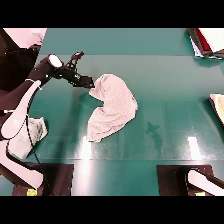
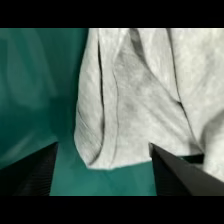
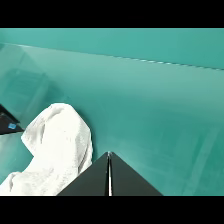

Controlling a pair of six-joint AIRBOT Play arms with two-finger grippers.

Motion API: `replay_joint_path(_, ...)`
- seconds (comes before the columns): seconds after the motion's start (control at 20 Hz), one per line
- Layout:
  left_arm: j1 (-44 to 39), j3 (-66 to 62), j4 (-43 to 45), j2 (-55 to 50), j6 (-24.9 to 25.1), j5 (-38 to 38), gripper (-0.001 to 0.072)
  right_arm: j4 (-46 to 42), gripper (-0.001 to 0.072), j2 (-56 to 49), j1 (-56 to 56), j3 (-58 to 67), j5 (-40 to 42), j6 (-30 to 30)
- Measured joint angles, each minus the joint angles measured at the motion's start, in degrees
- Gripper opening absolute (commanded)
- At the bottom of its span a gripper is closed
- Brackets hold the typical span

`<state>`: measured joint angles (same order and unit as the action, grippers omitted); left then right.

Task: Fold the shirts.

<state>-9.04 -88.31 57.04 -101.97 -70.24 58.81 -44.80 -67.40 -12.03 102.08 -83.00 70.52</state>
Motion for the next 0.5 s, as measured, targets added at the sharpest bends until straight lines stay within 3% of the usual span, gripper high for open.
replay_joint_path(0.2, -0.11, 0.59, -2.47, -2.27, 1.75, -1.95, 0.0646, 0.02, 0.0016, 0.0, 0.04, 0.0, -0.48, 0.0)
replay_joint_path(0.25, -0.15, 0.61, -3.06, -2.54, 2.03, -2.25, 0.0448, 0.0, 0.0016, 0.0, 0.04, 0.0, -0.61, 0.0)
replay_joint_path(0.3, -0.24, 0.68, -3.34, -2.82, 2.23, -2.43, 0.0189, 0.04, 0.0016, 0.0, 0.04, 0.0, -0.66, 0.0)
replay_joint_path(0.35, -0.26, 0.72, -3.56, -2.99, 2.43, -2.27, 0.0024, 0.02, 0.0016, 0.0, 0.04, 0.0, -0.7, 0.0)
replay_joint_path(0.5, -0.39, 0.13, -4.72, -3.19, 2.73, -1.55, 0.0019, 0.11, 0.0016, 0.02, 0.04, -0.22, -1.18, 0.0)
